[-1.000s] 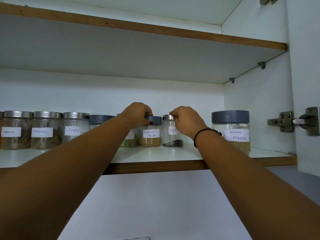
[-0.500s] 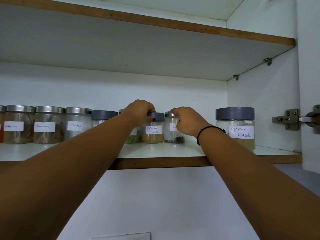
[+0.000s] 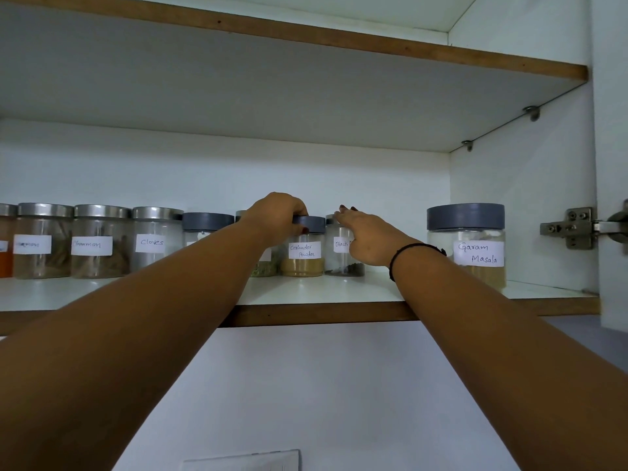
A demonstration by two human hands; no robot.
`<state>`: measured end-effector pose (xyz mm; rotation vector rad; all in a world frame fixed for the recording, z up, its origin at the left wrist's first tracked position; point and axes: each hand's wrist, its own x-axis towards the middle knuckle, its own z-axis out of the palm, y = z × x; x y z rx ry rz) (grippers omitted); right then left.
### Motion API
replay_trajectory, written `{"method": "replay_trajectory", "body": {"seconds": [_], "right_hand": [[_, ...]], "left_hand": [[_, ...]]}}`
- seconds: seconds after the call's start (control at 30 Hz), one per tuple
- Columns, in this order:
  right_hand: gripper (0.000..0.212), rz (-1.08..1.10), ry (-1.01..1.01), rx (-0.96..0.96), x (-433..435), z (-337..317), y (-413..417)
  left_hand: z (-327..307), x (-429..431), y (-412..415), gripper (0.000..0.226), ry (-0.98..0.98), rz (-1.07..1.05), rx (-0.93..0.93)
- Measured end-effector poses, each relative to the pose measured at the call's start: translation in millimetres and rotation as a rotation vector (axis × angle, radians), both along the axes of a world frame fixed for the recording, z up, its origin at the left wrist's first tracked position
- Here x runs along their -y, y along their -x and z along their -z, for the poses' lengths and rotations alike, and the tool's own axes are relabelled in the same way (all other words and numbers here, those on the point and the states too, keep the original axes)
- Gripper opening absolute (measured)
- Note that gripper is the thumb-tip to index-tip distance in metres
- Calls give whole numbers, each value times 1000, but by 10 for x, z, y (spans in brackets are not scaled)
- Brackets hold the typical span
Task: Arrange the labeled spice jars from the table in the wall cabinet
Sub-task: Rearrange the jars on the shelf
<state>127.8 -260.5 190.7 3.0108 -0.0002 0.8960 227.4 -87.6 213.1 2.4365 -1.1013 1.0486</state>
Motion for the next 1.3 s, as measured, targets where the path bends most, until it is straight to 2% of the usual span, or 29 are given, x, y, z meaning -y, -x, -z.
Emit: {"method": "replay_trajectory", "body": {"seconds": [0.27, 0.43, 0.53, 0.63, 0.83, 0.93, 1.07, 1.2, 1.3], "right_hand": [[76, -54, -4, 82, 2, 0, 34], [74, -134, -32, 250, -69, 11, 106], [64, -29, -7, 349, -161, 54, 262], [49, 13, 33, 453, -248, 95, 477], [37, -16, 104, 664, -196, -28, 1057], [37, 35, 135, 678, -34, -107, 1354], [32, 113, 74, 656, 235, -106, 1653], [24, 173, 25, 518, 475, -72, 1870], [25, 124, -11, 413, 605, -56, 1973]], "left_hand": [[45, 4, 83, 19, -72, -22, 49], [68, 23, 190, 44, -1, -50, 137], [71, 34, 307, 49, 36, -43, 234], [96, 69, 481, 49, -92, 0, 326], [120, 206, 957, 49, -96, 148, 333], [72, 282, 1174, 52, -50, 203, 241], [90, 448, 1453, 51, 0, 307, 119], [160, 672, 1694, 49, -14, 395, 66], [151, 777, 1821, 54, 16, 409, 42]]}}
